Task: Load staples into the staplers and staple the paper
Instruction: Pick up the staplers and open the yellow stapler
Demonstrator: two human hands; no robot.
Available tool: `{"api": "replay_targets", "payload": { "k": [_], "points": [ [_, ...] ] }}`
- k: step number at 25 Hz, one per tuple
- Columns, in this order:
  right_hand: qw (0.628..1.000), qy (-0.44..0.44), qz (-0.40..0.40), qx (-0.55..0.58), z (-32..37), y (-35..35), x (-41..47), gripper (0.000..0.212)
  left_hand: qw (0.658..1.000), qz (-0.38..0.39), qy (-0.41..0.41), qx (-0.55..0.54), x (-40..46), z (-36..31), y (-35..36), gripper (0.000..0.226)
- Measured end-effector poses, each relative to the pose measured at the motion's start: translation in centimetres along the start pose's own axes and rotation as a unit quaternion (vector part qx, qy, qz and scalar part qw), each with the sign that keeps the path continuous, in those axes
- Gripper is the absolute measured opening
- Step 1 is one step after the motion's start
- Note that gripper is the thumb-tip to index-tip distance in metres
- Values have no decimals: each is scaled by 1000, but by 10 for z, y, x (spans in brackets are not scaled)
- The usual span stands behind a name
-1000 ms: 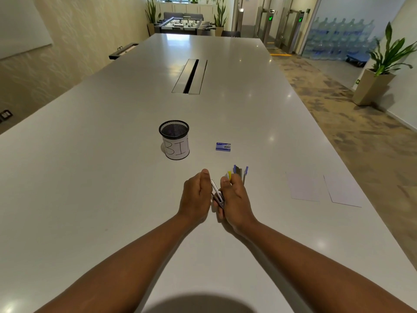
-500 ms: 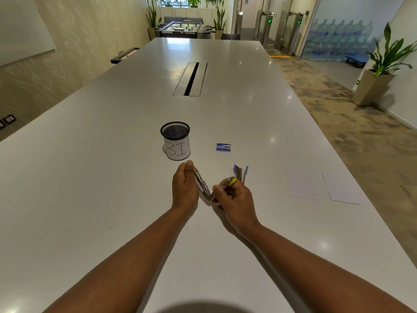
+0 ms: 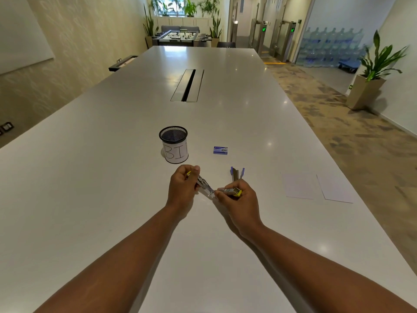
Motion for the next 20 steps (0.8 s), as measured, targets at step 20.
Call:
{"api": "replay_targets", "payload": {
  "k": [20],
  "points": [
    [938,-174,9,-300,7,21,-14,22,977,-59,39,200,12,2,-6,16]
  ]
}}
Point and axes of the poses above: each hand's wrist, its own x-axis towards the middle knuckle, its own y-axis out of the palm, z = x × y, the point moved 5 cm from there along x, towards the middle knuckle, and after that the axes turned 14 degrees about -x, right-handed, at the moved point
